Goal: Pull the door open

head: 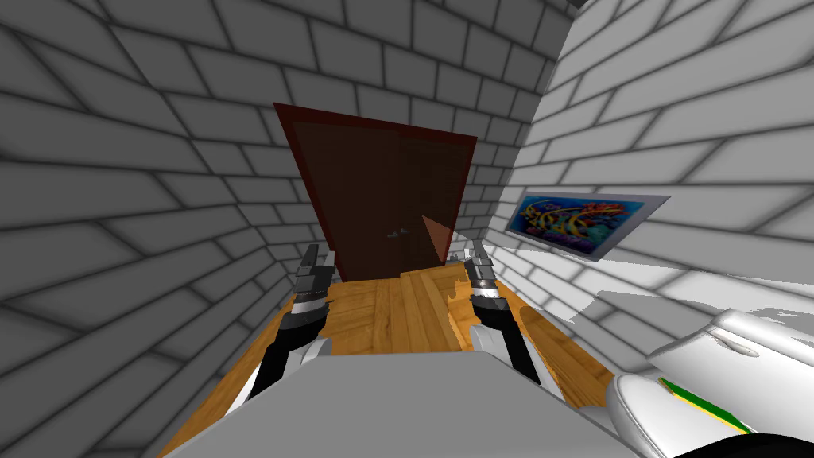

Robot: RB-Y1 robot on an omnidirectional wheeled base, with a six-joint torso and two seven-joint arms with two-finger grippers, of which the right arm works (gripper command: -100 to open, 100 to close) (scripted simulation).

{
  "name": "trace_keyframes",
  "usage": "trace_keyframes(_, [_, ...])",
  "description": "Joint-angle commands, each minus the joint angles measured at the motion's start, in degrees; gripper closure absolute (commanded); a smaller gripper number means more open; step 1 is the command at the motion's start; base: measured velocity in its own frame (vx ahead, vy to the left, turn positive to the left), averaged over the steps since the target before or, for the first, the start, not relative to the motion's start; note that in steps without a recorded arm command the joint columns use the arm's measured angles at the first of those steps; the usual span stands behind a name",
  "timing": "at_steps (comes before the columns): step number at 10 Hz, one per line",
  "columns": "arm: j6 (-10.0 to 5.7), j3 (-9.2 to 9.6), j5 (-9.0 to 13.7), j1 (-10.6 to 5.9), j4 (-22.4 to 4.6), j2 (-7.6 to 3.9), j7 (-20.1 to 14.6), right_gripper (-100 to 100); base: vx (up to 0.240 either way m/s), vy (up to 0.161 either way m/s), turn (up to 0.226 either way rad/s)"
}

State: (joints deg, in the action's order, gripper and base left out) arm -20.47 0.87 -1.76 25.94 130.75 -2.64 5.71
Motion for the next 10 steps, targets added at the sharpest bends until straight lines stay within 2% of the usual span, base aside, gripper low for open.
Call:
trace_keyframes(1, [-0.45,-0.22,0.0,-0.45,-1.6,-0.29,-0.3,-100,0.046,0.001,0.027])
trace_keyframes(6, [-2.08,-1.02,-0.1,-2.1,-7.3,-1.2,-1.5,-100,0.105,0.003,0.027])
trace_keyframes(7, [-2.68,-1.32,-0.1,-2.71,-9.5,-1.52,-1.9,-100,0.112,0.007,0.038])
trace_keyframes(10, [-3.77,-1.85,-0.2,-3.82,-13.3,-2.05,-2.7,-100,0.106,0.011,0.033])
